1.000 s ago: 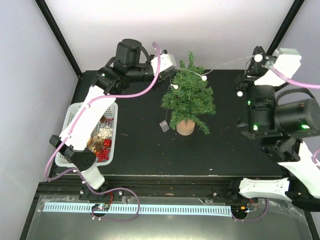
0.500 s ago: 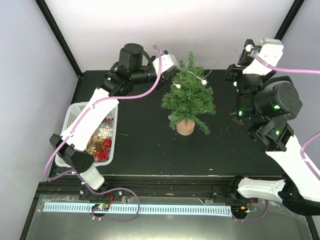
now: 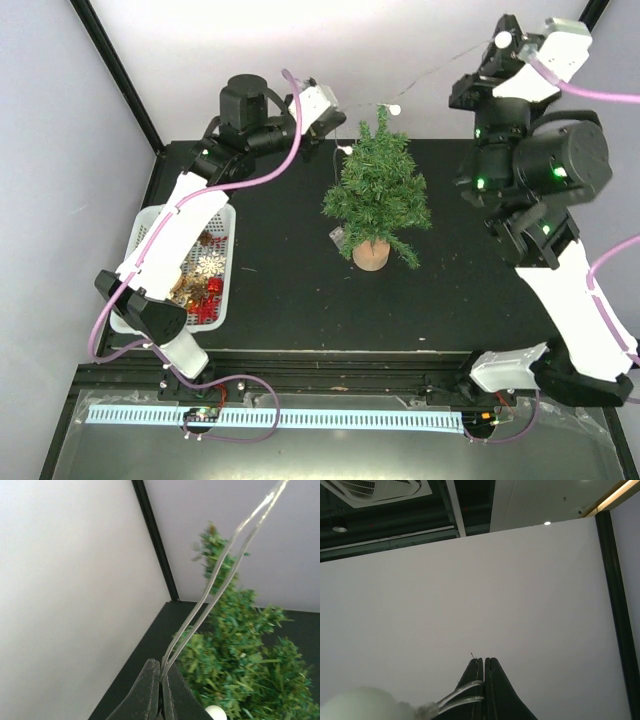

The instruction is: Decorate the small christmas tree

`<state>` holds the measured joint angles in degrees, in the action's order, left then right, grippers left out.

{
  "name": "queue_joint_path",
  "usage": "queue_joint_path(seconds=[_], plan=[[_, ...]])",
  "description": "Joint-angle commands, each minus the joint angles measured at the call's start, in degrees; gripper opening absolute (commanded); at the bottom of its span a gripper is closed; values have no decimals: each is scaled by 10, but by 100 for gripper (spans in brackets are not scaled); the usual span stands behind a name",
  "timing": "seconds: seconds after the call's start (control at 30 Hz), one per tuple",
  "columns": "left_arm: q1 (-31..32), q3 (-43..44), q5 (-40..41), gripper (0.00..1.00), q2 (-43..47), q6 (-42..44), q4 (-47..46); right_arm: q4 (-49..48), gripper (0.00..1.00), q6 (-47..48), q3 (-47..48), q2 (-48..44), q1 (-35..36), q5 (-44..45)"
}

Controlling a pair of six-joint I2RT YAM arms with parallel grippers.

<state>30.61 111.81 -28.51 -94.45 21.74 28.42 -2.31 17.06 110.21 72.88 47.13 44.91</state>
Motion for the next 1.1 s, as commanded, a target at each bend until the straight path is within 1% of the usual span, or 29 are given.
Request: queue_joint_path(seconds=[0.0, 0.23, 0.37, 0.53, 0.73, 0.97, 1.07], plan=[[-22, 41, 2, 2, 10, -37, -29, 45, 1, -65, 59, 46, -40, -49], [-32, 69, -4, 2, -23, -69, -33, 95, 1, -139, 104, 96, -104, -98], [-32, 88, -11, 2, -53, -80, -25, 106, 1, -173, 108, 115, -144, -116], [-32, 101, -19, 1, -79, -92, -23, 128, 1, -226, 119, 127, -214, -148], [-32, 138, -26, 2, -105, -102, -9, 152, 1, -289, 122, 129, -280, -189], [-32, 159, -26, 1, -121, -103, -2, 164, 1, -307, 123, 148, -309, -197], [-32, 158, -23, 2, -133, -102, 2, 167, 1, -307, 105, 159, -313, -185]])
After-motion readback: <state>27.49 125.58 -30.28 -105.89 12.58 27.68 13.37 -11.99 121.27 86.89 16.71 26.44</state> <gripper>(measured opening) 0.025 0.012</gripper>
